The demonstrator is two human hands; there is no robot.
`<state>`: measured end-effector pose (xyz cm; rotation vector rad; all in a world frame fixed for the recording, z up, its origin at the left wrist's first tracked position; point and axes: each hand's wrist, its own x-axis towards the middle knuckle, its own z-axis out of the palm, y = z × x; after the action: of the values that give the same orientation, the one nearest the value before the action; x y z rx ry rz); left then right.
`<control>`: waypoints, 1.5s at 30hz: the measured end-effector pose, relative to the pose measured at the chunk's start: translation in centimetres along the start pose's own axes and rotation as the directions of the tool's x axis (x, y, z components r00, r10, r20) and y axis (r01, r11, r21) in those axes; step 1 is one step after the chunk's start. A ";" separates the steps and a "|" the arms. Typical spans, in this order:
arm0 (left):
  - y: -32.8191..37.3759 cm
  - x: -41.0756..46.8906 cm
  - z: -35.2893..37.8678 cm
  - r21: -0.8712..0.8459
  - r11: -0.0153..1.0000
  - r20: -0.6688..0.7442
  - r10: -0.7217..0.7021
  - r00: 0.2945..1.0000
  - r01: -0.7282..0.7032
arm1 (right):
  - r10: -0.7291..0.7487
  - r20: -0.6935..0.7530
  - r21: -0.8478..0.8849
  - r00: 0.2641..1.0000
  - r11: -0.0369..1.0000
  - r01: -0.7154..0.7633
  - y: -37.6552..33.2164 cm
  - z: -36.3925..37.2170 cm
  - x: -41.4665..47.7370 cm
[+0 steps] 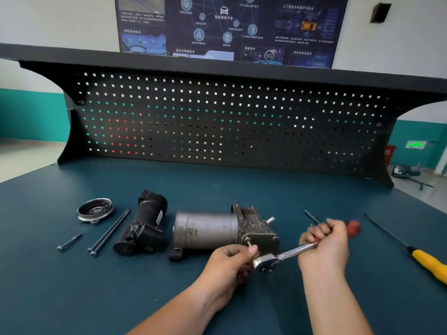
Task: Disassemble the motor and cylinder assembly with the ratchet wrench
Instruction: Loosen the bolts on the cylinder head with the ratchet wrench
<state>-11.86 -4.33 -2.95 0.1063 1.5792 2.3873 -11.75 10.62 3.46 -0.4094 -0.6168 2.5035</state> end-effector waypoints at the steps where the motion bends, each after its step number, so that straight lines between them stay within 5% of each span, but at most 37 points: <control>1: 0.1 0.0 0.1 -0.012 1.000 -0.005 -0.004 1.000 0.004 | 0.027 -0.054 0.016 0.998 1.000 -0.026 0.0 -0.4 0.2; 5: 0.2 -0.2 0.2 -0.012 0.999 -0.022 -0.038 0.999 0.037 | -0.081 -0.031 -0.009 0.996 0.997 0.081 0.5 -0.2 0.0; 12: 0.3 -0.3 -0.2 -0.038 0.998 -0.013 -0.053 0.999 0.052 | -0.392 0.343 -0.150 0.854 0.874 0.462 1.0 1.7 -2.5; 20: 0.5 -0.4 -0.1 -0.042 0.998 0.044 -0.051 0.998 0.053 | -0.259 0.697 -0.369 0.669 0.670 0.644 2.0 4.6 -4.1; 25: 0.5 -0.4 -0.2 -0.029 0.999 0.053 -0.034 0.998 0.035 | -0.091 0.905 -0.334 0.415 0.450 0.828 3.6 5.4 -5.8; 27: 0.6 -0.5 -0.3 0.021 0.999 0.051 -0.039 0.998 0.038 | -0.068 0.926 -0.310 0.370 0.422 0.852 4.1 5.3 -6.2; 29: 0.7 -0.6 -0.2 0.039 0.999 0.054 -0.037 0.998 0.035 | -0.096 0.905 -0.325 0.414 0.472 0.820 3.9 5.3 -6.0; 35: 1.2 -1.1 0.2 0.008 0.998 0.115 -0.057 0.992 0.057 | -0.243 0.634 -0.263 0.734 0.825 0.500 1.9 4.3 -3.7; 41: 1.1 -0.8 0.1 0.023 0.995 0.079 -0.098 0.992 0.097 | -0.345 0.348 -0.146 0.872 0.898 0.414 1.2 2.7 -2.3; 45: 0.9 -0.5 0.1 -0.028 0.996 0.014 -0.085 0.996 0.086 | -0.261 0.104 -0.031 0.960 0.964 0.265 1.1 1.2 -1.3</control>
<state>-11.49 -4.67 -2.05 0.0477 1.5122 2.3377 -11.58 8.65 4.18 -0.2037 -0.7179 2.2683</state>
